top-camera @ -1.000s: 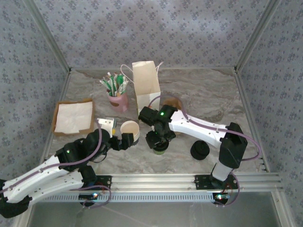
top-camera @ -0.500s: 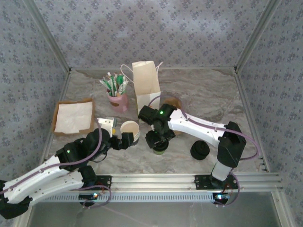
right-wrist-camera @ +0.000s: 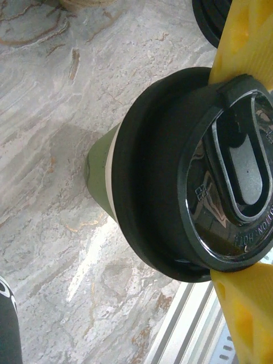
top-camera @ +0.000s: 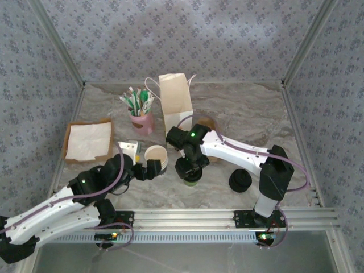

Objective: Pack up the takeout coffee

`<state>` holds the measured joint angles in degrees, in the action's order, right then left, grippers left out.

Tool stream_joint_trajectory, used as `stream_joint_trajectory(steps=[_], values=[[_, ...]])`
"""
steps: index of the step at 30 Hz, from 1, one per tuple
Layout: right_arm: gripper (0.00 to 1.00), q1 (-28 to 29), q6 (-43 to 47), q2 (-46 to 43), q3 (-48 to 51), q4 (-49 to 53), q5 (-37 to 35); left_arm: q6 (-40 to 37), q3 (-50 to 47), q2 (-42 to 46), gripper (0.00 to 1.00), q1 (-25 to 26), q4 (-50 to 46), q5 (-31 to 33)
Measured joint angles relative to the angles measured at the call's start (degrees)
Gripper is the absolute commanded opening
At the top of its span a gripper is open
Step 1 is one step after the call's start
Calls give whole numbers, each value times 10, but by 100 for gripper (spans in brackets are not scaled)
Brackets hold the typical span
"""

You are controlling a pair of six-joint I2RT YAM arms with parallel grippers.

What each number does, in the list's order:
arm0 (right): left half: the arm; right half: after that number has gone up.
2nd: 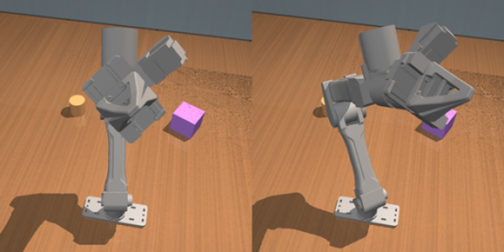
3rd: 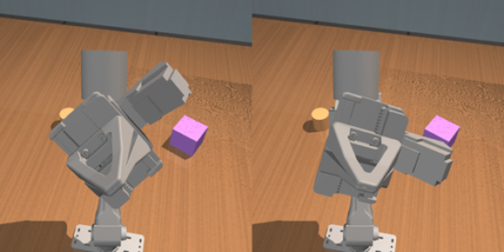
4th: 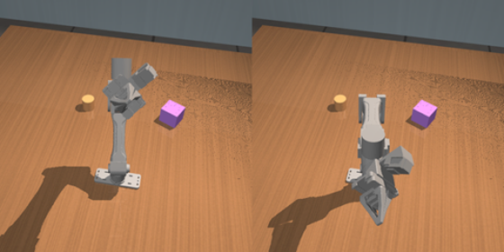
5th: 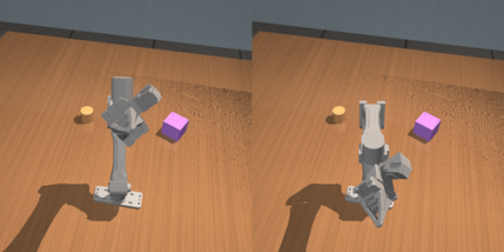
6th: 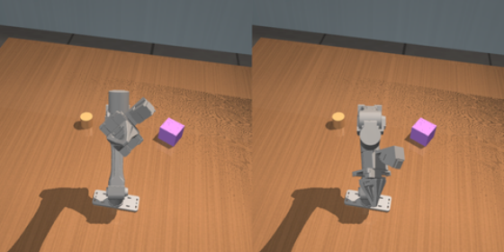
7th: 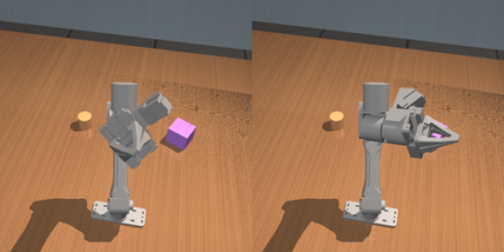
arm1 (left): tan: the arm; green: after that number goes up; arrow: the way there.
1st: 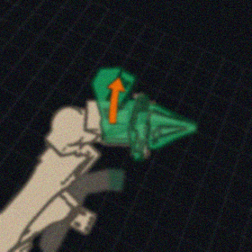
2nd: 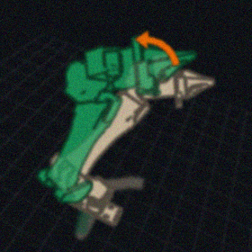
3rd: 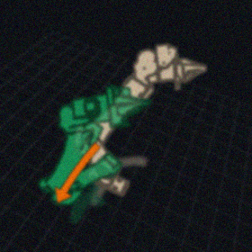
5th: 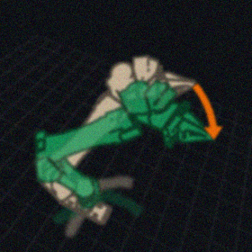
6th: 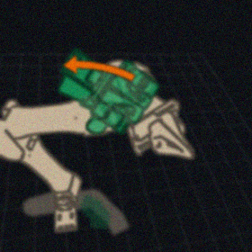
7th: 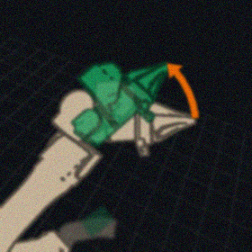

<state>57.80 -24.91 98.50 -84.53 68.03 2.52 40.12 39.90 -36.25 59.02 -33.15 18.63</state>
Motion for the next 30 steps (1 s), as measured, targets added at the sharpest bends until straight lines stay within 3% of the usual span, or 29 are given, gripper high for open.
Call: stream_joint_trajectory(steps=[12, 30], values=[[93, 27, 50, 0, -1, 24, -1, 0, 0, -19, 100, -2, 9, -9], [100, 25, 46, -23, -1, 30, 3, 0, 0, -14, 99, -2, 17, -11]])
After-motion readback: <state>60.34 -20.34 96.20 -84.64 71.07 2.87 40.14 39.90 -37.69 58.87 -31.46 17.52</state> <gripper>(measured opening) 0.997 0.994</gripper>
